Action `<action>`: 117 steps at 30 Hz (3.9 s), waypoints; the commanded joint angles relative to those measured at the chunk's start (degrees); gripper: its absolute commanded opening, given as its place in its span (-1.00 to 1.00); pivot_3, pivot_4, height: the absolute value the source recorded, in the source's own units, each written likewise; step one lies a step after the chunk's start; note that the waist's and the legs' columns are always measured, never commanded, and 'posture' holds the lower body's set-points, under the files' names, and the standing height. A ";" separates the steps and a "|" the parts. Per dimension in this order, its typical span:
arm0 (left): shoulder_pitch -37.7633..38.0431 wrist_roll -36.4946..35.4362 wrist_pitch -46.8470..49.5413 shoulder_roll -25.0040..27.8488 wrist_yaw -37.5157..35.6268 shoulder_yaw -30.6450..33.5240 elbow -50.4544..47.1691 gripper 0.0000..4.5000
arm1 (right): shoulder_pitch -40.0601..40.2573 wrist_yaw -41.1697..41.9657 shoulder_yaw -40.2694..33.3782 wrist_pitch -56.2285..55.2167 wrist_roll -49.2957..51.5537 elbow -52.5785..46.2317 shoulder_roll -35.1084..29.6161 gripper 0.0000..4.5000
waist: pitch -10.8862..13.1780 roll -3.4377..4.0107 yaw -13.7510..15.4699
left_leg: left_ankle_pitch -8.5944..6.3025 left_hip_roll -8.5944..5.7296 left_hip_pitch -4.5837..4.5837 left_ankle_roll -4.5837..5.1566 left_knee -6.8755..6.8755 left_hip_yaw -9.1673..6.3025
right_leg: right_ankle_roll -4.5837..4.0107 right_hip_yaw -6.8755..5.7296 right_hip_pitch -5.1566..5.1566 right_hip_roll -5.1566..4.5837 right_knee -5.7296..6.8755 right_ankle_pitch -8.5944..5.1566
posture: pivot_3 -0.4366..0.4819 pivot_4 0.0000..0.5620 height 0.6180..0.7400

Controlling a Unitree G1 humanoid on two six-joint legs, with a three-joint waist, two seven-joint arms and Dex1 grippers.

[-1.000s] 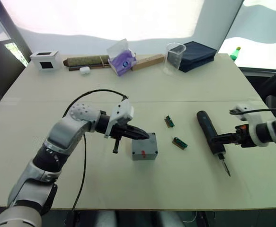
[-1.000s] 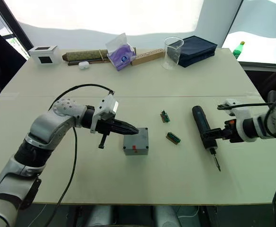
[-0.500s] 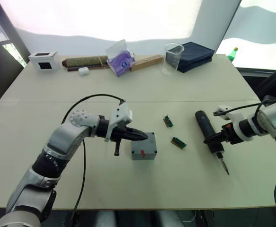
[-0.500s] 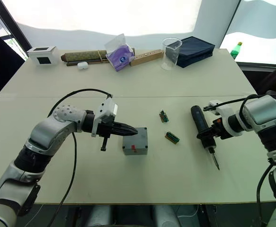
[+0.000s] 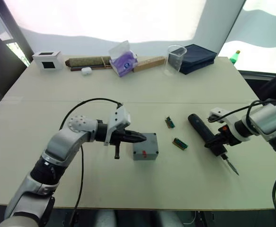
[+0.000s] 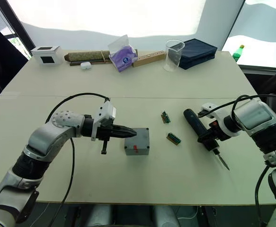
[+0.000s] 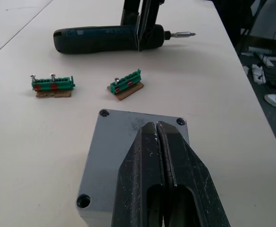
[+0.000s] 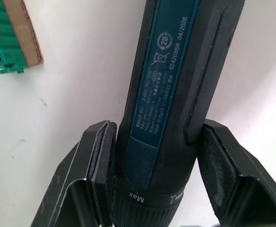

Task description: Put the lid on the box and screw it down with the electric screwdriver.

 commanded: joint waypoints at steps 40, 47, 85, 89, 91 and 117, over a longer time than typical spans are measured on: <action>-4.11 11.67 -10.42 -0.85 -5.41 -6.26 13.20 -1.00 | 37.44 -48.40 -23.35 -44.63 -0.85 -55.33 50.66 -0.05 | 0.43 0.82 -1.46 | 0.29 0.02 -0.21 -0.50 -0.26 -0.21 | -0.04 0.03 -0.41 0.14 0.31 -0.03 | -0.05 -0.47 1.00; -3.75 11.37 -9.60 -0.52 -5.40 -5.76 12.36 -1.00 | 38.86 -47.86 -22.50 -48.06 -2.02 -52.81 50.28 -0.05 | 0.41 0.81 -1.46 | 0.29 0.01 -0.18 -0.50 -0.26 -0.22 | -0.04 0.03 -0.37 0.14 0.32 -0.03 | -0.05 -0.47 1.00; 0.29 12.12 -9.28 0.21 -6.37 -6.95 12.77 -1.00 | 46.61 -46.52 -16.88 -43.39 -7.37 -43.43 43.63 -0.05 | -1.41 -0.06 -1.48 | -0.26 0.02 1.81 0.41 -0.45 -0.22 | -0.22 0.03 1.72 0.18 -0.09 -0.27 | -0.05 -0.47 1.00; 0.80 12.41 -9.39 0.07 -6.03 -7.17 12.51 -1.00 | 46.01 -46.99 -16.81 -40.96 -7.31 -42.43 43.32 -0.05 | -1.68 -0.18 -1.47 | -0.34 0.02 1.91 0.55 -0.46 -0.24 | -0.44 0.03 1.83 0.19 -0.08 -0.43 | -0.05 -0.47 1.00; 0.91 12.46 -9.35 -0.08 -5.85 -7.24 12.71 -1.00 | 46.00 -46.99 -17.76 -40.46 -5.18 -42.34 44.82 -0.05 | -1.90 -0.27 -1.45 | -0.35 0.03 1.91 0.57 -0.46 -0.24 | -0.44 0.03 1.83 0.19 -0.08 -0.44 | -0.05 -0.47 1.00; 1.31 11.95 -8.58 -0.85 -4.61 -7.17 11.74 -1.00 | 46.73 -47.08 -17.24 -37.80 -5.70 -41.85 44.10 -0.05 | -2.16 -0.48 -1.45 | -0.39 0.04 1.93 0.61 -0.59 -0.24 | -0.60 0.03 1.81 0.17 -0.17 -0.54 | -0.05 -0.47 1.00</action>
